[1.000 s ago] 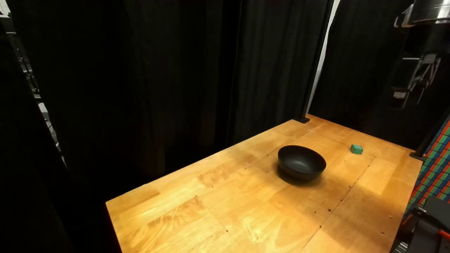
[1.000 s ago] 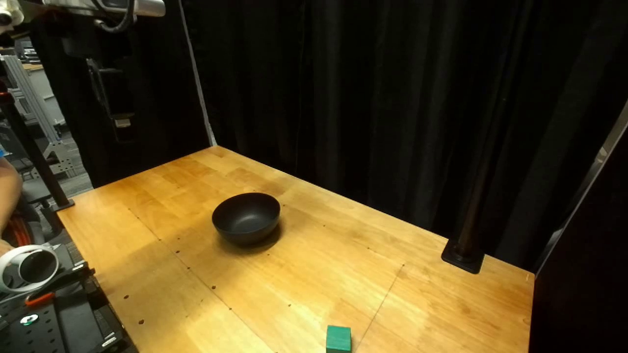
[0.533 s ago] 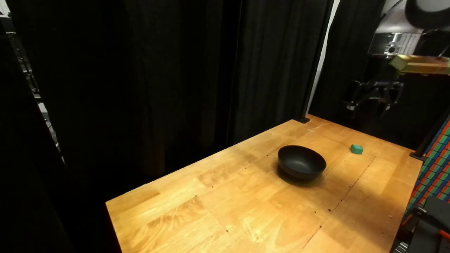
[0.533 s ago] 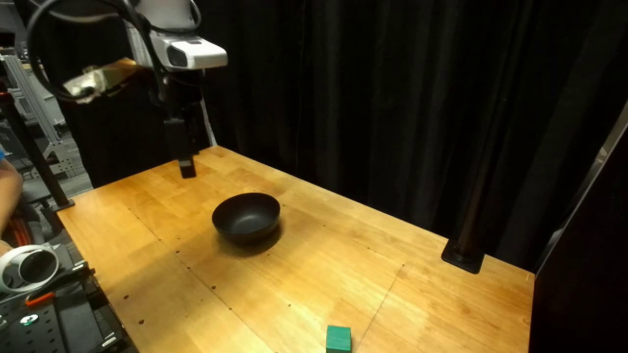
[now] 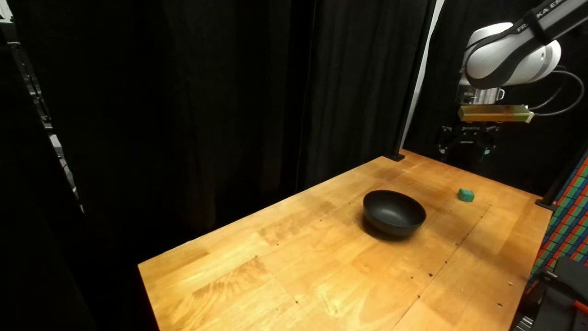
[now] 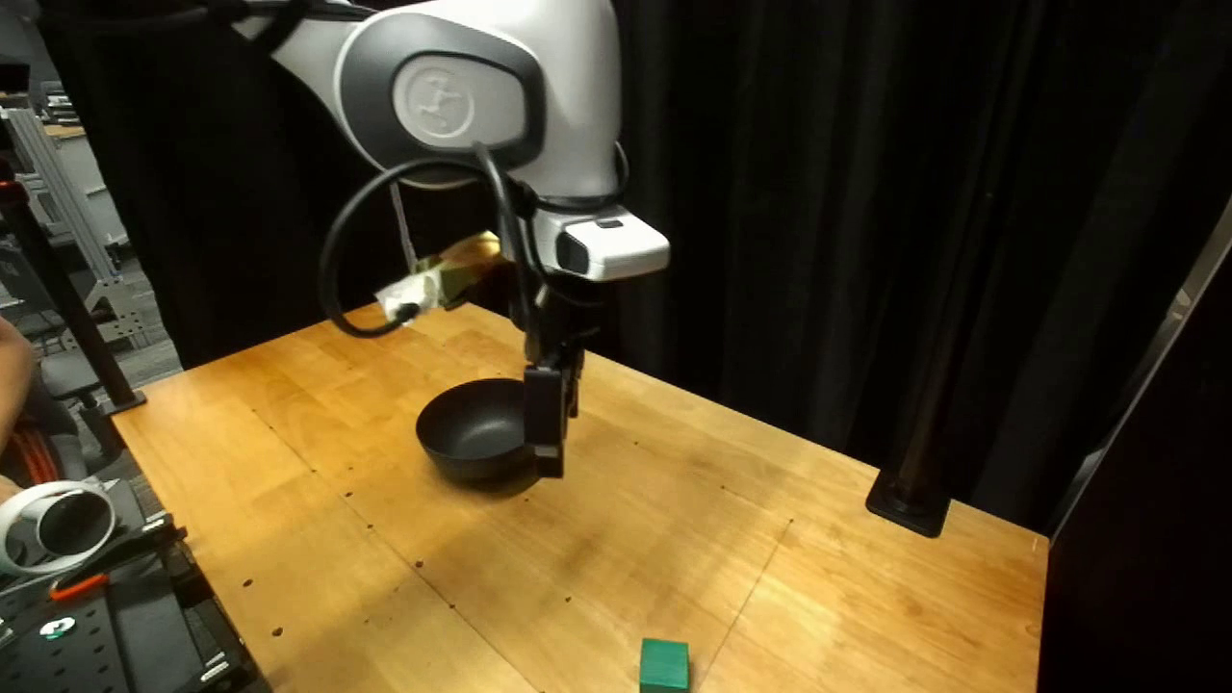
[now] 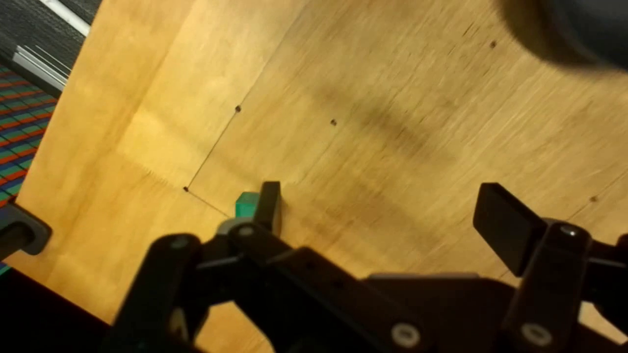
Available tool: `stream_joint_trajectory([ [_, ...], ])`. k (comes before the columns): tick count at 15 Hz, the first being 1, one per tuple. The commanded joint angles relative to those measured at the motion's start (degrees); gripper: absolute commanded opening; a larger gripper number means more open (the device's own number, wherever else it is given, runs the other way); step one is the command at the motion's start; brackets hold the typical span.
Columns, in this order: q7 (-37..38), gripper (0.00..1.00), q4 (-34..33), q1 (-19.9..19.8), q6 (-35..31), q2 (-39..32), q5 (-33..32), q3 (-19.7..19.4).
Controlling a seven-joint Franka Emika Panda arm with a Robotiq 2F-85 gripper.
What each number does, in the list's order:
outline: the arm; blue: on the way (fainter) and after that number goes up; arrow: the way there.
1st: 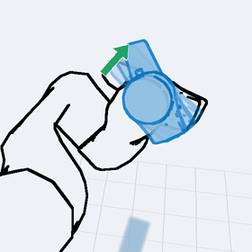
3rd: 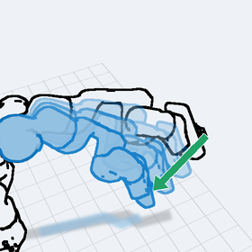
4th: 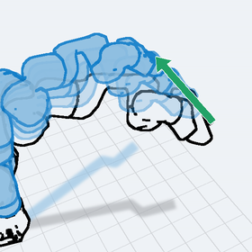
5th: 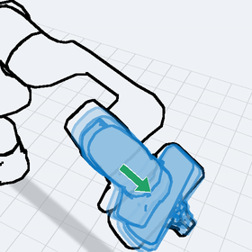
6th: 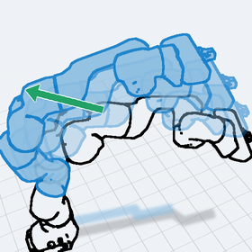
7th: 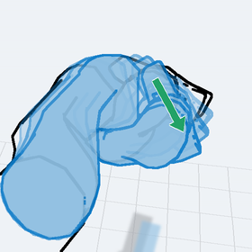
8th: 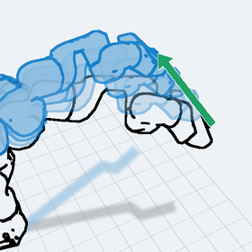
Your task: Pick up the green object from the table and put it in the bowl
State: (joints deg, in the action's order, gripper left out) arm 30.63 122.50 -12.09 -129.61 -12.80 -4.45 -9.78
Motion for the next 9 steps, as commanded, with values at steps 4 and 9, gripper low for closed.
stream_joint_trajectory([
  [4,-3.19,1.0,-20.79,-3.47,7.57,-18.35,7.09,-5.0],
  [9,-6.68,1.0,-29.59,-7.52,14.77,-27.6,11.03,-5.01],
])
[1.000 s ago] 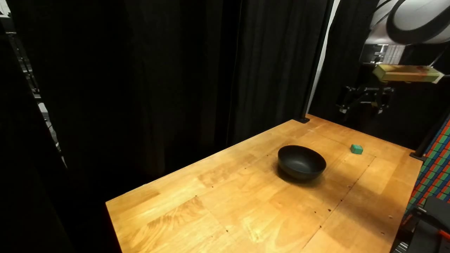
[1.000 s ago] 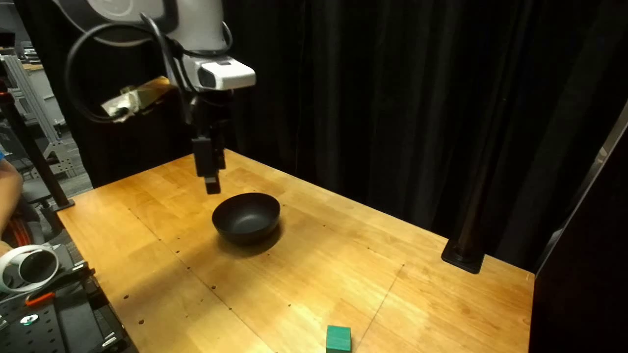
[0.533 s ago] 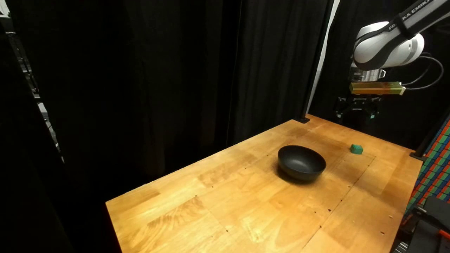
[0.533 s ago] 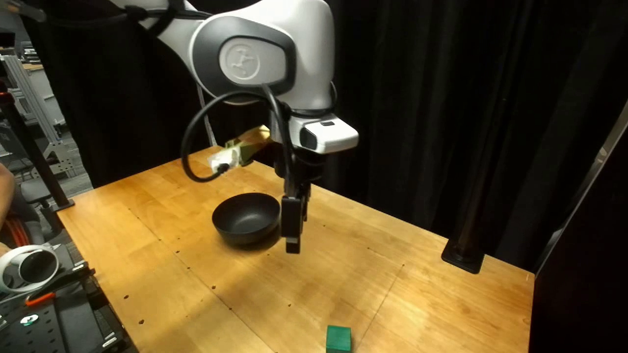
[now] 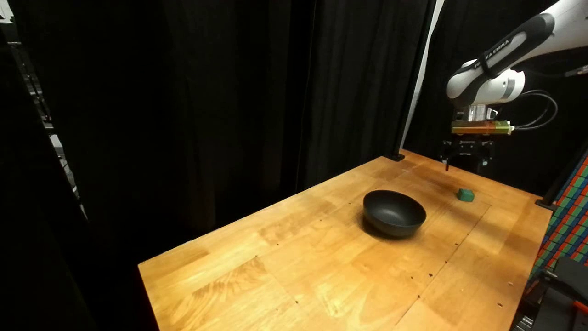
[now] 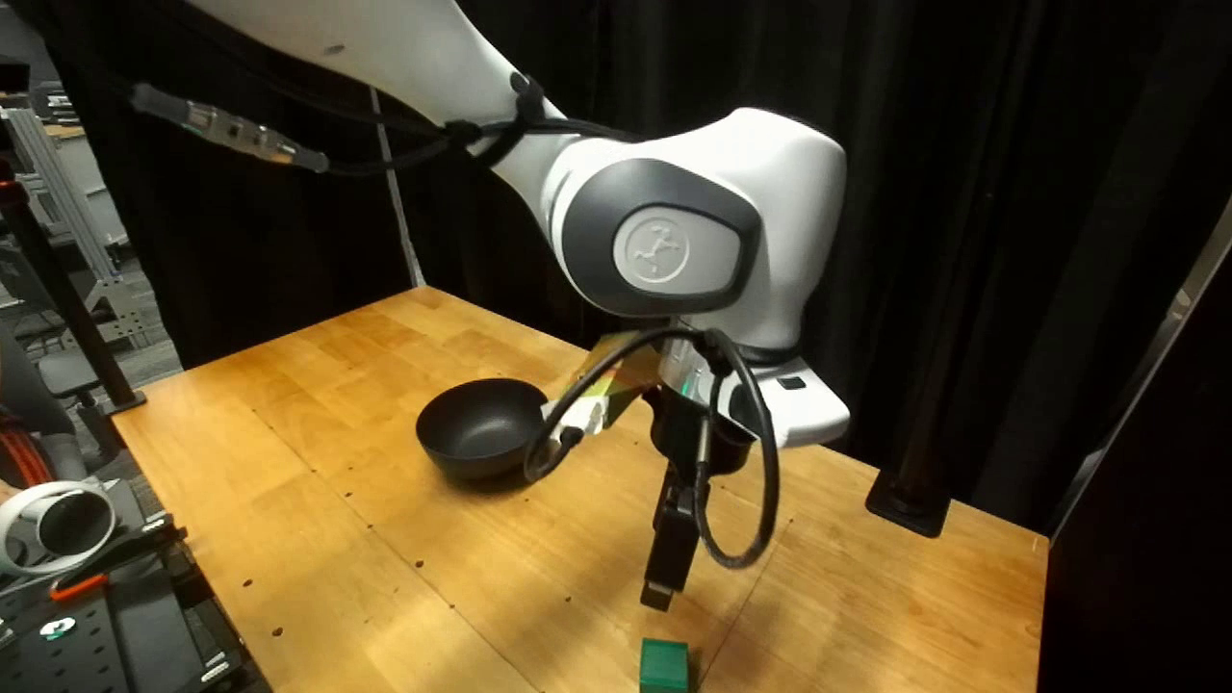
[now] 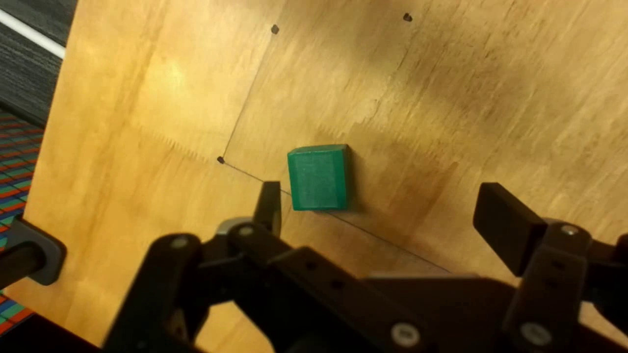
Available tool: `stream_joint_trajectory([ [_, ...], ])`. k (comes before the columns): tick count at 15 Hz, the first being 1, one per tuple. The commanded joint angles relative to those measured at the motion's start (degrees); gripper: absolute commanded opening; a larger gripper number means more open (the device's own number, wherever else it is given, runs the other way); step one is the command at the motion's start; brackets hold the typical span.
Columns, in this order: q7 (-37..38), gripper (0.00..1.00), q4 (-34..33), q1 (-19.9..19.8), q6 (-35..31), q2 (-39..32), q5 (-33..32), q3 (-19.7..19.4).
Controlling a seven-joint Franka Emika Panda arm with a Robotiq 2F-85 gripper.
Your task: Pick up the green object from the table and put it in the bowl
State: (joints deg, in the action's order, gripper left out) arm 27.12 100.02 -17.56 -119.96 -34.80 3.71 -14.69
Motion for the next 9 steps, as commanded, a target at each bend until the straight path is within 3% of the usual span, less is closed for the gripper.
stream_joint_trajectory([
  [1,-4.09,1.0,-8.24,-2.8,6.74,-6.94,3.41,0.0],
  [5,-5.83,1.0,-10.82,-4.93,10.42,-11.57,4.18,-0.39],
  [9,-5.12,1.0,-12.74,-5.96,9.99,-14.85,6.3,-0.01],
])
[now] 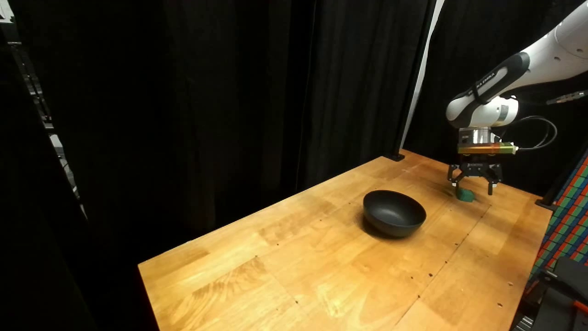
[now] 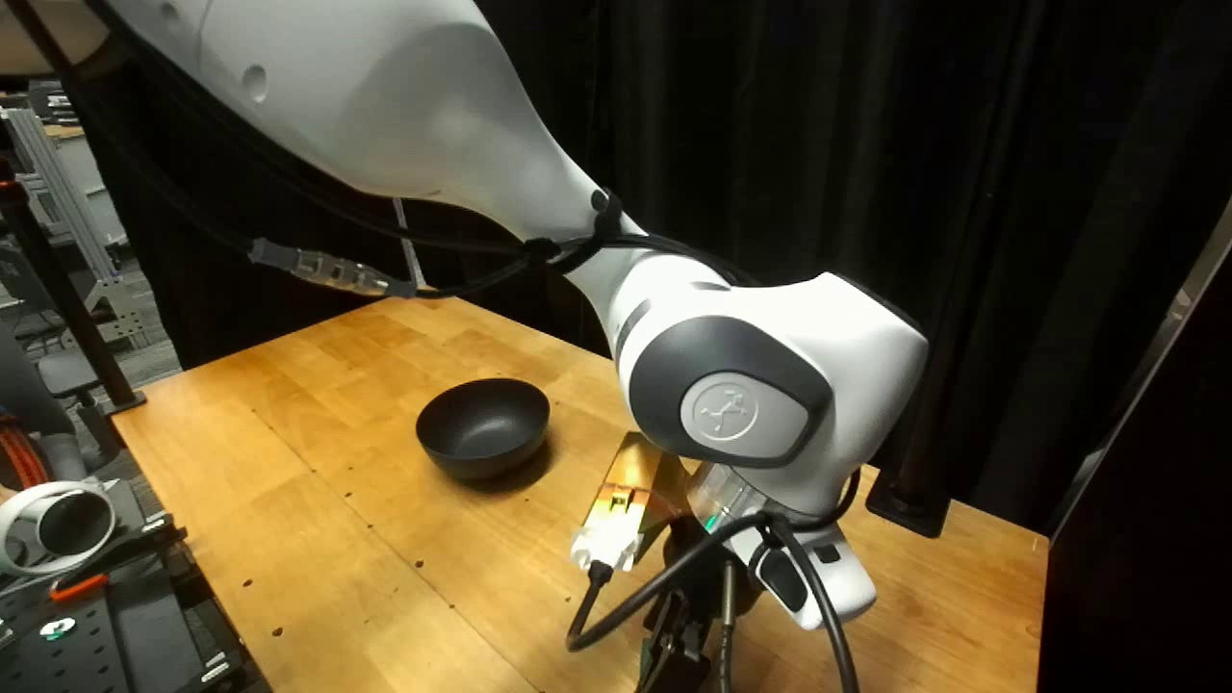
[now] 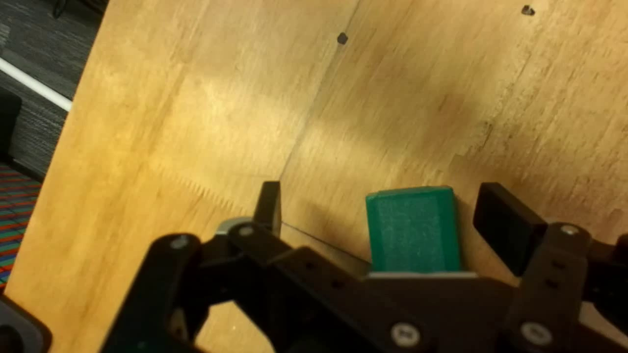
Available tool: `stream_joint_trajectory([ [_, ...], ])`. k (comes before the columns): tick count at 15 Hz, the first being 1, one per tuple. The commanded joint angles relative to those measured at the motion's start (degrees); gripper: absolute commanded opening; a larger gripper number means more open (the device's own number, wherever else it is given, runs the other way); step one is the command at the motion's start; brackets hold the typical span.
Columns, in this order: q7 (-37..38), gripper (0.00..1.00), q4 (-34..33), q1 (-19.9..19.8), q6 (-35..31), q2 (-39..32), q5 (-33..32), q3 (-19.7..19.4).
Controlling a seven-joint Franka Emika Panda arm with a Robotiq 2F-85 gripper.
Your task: Pick up the green object from the table and put it in the bowl
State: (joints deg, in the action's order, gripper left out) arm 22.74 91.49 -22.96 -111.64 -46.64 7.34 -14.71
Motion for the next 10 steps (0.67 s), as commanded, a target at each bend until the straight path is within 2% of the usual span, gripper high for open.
stream_joint_trajectory([
  [1,-0.27,1.0,-4.65,-0.52,1.06,-3.55,3.51,0.12],
  [2,-0.25,0.75,-4.98,-0.48,0.52,-3.97,4.23,0.24],
  [3,-0.16,0.73,-5.3,-0.44,0.06,-4.27,4.95,0.33],
  [4,-0.09,0.66,-5.55,-0.44,-0.22,-4.43,5.66,0.43],
  [7,-0.43,0.4,-5.4,-0.49,0.2,-3.62,6.62,0.26],
  [10,-1.1,0.18,-4.42,-0.74,0.28,-2.1,7.39,0.18],
])
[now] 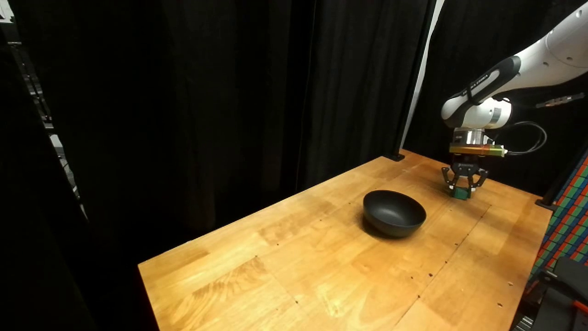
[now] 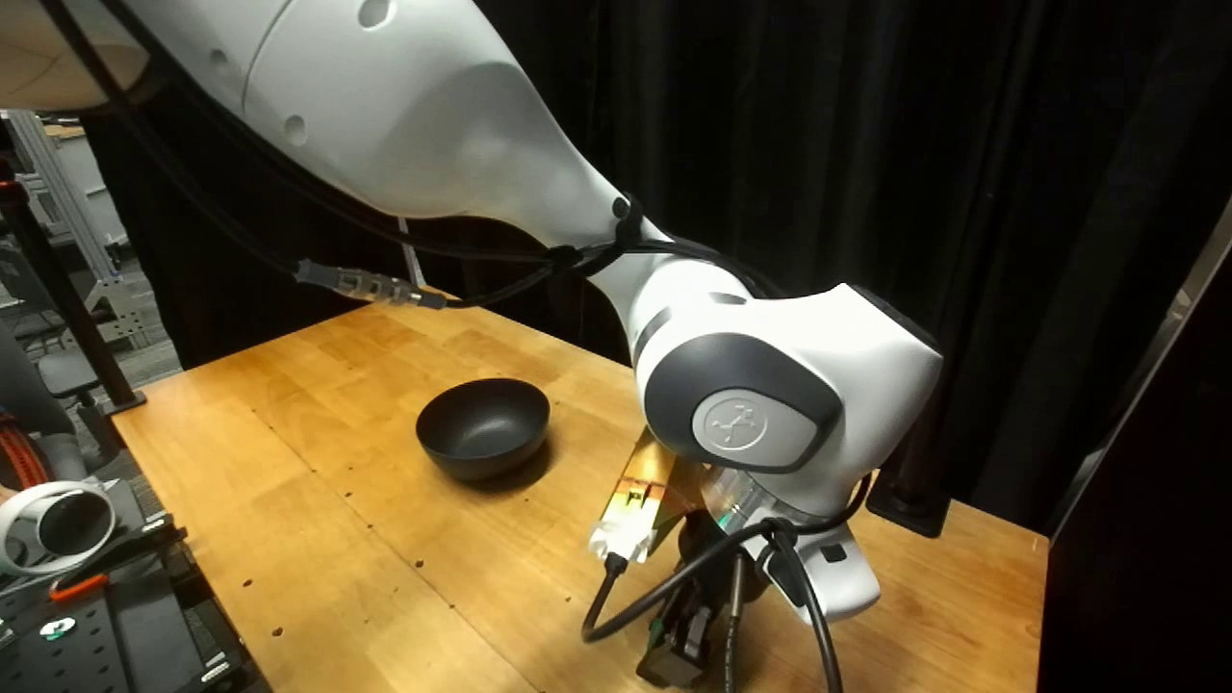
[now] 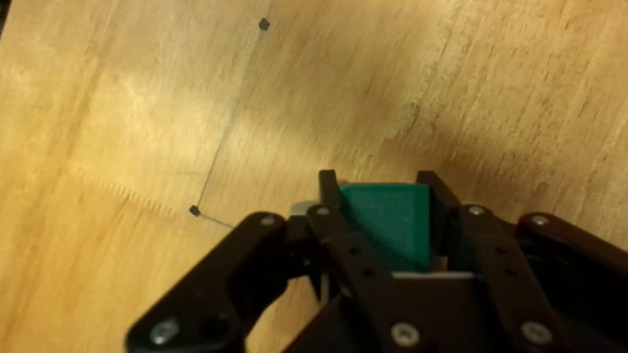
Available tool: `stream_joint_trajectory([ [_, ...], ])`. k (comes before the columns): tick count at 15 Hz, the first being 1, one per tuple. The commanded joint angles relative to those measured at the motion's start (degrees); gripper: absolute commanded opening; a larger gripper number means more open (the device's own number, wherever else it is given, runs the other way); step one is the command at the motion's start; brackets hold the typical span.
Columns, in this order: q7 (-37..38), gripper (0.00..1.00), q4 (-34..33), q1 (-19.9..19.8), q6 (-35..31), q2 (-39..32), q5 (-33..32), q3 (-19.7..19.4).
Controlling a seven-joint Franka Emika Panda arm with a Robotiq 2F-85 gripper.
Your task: Pick up the green object from the table and put it in the bowl
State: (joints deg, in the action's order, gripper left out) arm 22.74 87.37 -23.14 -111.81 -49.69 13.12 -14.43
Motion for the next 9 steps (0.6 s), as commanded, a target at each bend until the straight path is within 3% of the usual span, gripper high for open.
stream_joint_trajectory([
  [1,-1.4,0.18,0.95,-0.46,0.52,2.34,1.93,0.02],
  [4,-2.86,0.18,7.43,1.38,0.05,10.01,1.3,-0.18],
  [9,-8.84,0.18,19.36,4.45,-1.31,23.11,2.87,2.83],
])
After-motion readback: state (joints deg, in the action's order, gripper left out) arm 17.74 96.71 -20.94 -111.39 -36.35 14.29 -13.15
